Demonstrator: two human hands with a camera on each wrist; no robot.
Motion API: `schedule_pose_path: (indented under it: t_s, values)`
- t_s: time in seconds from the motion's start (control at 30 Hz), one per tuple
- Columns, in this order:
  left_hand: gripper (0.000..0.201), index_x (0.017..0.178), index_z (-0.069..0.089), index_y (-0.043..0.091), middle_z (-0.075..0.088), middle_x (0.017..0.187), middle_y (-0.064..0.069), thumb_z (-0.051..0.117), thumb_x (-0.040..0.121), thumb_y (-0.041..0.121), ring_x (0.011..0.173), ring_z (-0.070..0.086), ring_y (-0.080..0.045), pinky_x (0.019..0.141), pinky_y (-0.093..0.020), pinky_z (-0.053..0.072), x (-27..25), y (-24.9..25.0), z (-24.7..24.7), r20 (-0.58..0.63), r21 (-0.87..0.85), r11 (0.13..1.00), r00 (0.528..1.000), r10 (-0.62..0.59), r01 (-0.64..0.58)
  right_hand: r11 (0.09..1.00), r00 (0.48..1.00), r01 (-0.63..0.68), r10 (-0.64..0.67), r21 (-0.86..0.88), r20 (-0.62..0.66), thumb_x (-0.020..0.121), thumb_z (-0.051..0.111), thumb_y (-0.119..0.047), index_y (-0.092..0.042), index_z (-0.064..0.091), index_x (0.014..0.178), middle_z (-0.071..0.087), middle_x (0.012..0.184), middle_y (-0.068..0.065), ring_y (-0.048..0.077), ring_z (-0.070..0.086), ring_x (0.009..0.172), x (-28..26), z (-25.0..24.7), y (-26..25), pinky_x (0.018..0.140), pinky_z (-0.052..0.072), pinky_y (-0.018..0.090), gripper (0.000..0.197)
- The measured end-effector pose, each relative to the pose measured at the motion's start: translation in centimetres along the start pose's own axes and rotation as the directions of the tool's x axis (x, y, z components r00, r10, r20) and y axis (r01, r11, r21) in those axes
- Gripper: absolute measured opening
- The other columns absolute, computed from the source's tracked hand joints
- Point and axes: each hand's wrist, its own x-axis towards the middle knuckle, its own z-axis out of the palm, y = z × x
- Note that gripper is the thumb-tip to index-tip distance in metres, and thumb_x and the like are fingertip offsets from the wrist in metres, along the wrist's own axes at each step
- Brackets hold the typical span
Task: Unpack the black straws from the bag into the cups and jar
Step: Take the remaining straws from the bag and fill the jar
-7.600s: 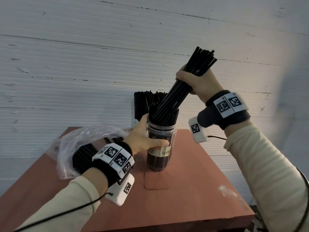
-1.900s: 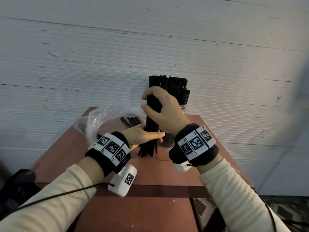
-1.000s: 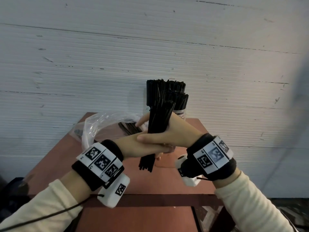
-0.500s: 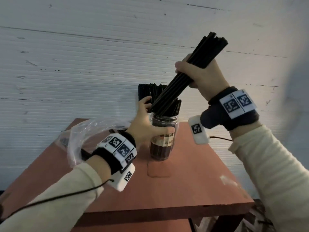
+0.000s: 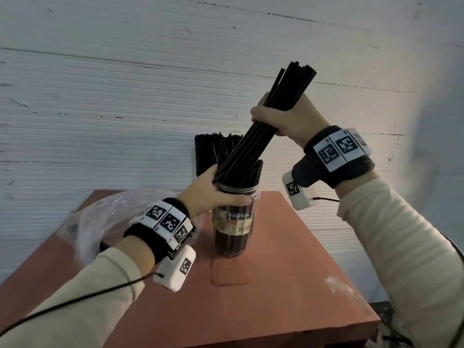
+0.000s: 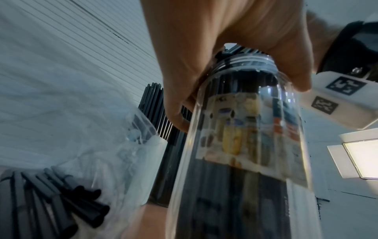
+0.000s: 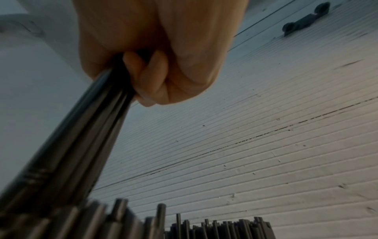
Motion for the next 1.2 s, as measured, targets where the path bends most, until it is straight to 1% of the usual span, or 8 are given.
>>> schedule_pose_path:
  t_s: [0.2, 0.33, 0.47, 0.63, 0.8, 0.9, 1.03, 1.2]
  values:
    - [0.067, 0.121, 0.055, 0.027, 0.070, 0.112, 0.009, 0.088, 0.063, 0.021, 0.104, 0.065, -0.003, 0.091, -0.027, 0.052, -0.1, 1.3, -0.5, 0.154, 0.002, 1.000, 0.988, -0.018, 0.018, 0.999, 1.000, 0.007, -0.006, 0.039, -0.022, 0.085, 0.065, -0.013, -0.015, 0.061, 0.069, 0.065, 0.070, -0.003, 0.019, 0.058, 0.070, -0.7, -0.2, -0.8, 0.059, 0.042, 0.031, 0.016]
    - [0.078, 0.130, 0.051, 0.018, 0.063, 0.125, -0.003, 0.071, 0.058, 0.040, 0.118, 0.057, -0.019, 0.102, -0.041, 0.042, -0.3, 1.3, -0.7, 0.189, -0.157, 0.984, 0.980, -0.058, 0.088, 0.998, 0.999, 0.004, -0.002, 0.063, -0.043, 0.084, 0.066, -0.013, -0.014, 0.062, 0.072, 0.066, 0.071, -0.004, 0.018, 0.061, 0.072, -0.9, -0.8, -1.1, 0.063, 0.044, 0.035, 0.013]
    - [0.078, 0.138, 0.045, 0.011, 0.053, 0.128, -0.017, 0.061, 0.065, 0.035, 0.117, 0.048, -0.031, 0.107, -0.053, 0.033, -0.6, 0.5, -0.2, 0.141, -0.330, 0.934, 0.985, -0.097, 0.139, 0.997, 0.999, 0.005, -0.001, 0.076, -0.053, 0.085, 0.065, -0.013, -0.012, 0.062, 0.074, 0.067, 0.075, 0.000, 0.017, 0.061, 0.071, -1.2, -1.2, -1.0, 0.063, 0.043, 0.036, 0.011]
    - [0.064, 0.139, 0.045, 0.013, 0.055, 0.132, -0.018, 0.045, 0.077, 0.029, 0.116, 0.051, -0.031, 0.096, -0.046, 0.039, -0.5, -0.2, 0.4, 0.118, -0.431, 0.894, 0.990, -0.080, 0.123, 0.993, 0.998, 0.008, 0.000, 0.115, -0.070, 0.084, 0.065, -0.013, -0.012, 0.061, 0.076, 0.066, 0.073, -0.003, 0.017, 0.060, 0.071, -1.4, -1.4, -0.9, 0.063, 0.044, 0.035, 0.009]
    - [0.061, 0.136, 0.044, 0.011, 0.066, 0.113, -0.003, 0.047, 0.076, 0.023, 0.095, 0.068, -0.011, 0.078, -0.024, 0.056, -0.5, 0.0, 0.8, 0.160, -0.448, 0.889, 0.987, -0.021, 0.092, 0.993, 0.997, 0.017, -0.008, 0.120, -0.074, 0.081, 0.064, -0.016, -0.014, 0.061, 0.073, 0.066, 0.069, -0.007, 0.016, 0.060, 0.069, -1.4, -1.9, -1.1, 0.059, 0.043, 0.030, 0.010]
    - [0.074, 0.141, 0.038, 0.002, 0.059, 0.124, -0.014, 0.050, 0.070, 0.018, 0.096, 0.065, -0.015, 0.074, -0.019, 0.055, -0.5, 0.2, 1.1, 0.130, -0.441, 0.895, 0.991, -0.011, 0.068, 0.998, 0.999, 0.010, -0.008, 0.069, -0.032, 0.084, 0.064, -0.012, -0.013, 0.062, 0.074, 0.066, 0.072, -0.003, 0.019, 0.061, 0.073, -1.5, -1.5, -1.3, 0.062, 0.044, 0.035, 0.010]
    - [0.095, 0.141, 0.039, 0.003, 0.052, 0.136, -0.023, 0.067, 0.054, 0.029, 0.118, 0.056, -0.032, 0.091, -0.032, 0.052, -0.7, -0.1, 1.0, 0.115, -0.420, 0.905, 0.993, -0.010, 0.058, 1.000, 0.999, 0.002, -0.003, 0.028, 0.038, 0.085, 0.063, -0.013, -0.010, 0.062, 0.075, 0.066, 0.073, -0.002, 0.020, 0.059, 0.072, -1.3, -0.5, -1.4, 0.060, 0.042, 0.033, 0.010]
    - [0.084, 0.137, 0.045, 0.009, 0.055, 0.134, -0.020, 0.072, 0.061, 0.031, 0.126, 0.051, -0.039, 0.106, -0.055, 0.041, -0.6, -1.0, 0.4, 0.167, -0.370, 0.926, 0.986, -0.017, 0.079, 1.000, 0.999, 0.013, -0.012, -0.012, 0.049, 0.086, 0.063, -0.014, -0.006, 0.064, 0.081, 0.067, 0.074, -0.002, 0.017, 0.058, 0.070, -0.8, -0.8, -1.5, 0.056, 0.041, 0.028, 0.010]
